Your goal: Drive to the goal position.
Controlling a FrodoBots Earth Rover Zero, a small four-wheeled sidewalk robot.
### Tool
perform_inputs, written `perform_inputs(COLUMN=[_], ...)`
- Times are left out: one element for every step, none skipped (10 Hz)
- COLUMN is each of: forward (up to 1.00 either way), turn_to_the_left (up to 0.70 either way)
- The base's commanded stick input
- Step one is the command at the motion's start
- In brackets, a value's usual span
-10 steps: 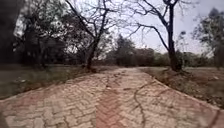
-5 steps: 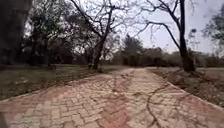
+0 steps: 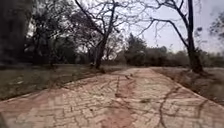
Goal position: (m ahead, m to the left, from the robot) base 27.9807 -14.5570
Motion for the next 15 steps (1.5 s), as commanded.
perform_inputs(forward=[0.70,0.70,0.70,0.70,0.70,0.70,0.70,0.70,0.70,0.70,0.70,0.70,0.70,0.70,0.70], turn_to_the_left=[0.00,0.00,0.00,0.00,0.00,-0.03,-0.19,-0.34,-0.17,-0.01,0.00,0.00,0.00,0.00,0.00])
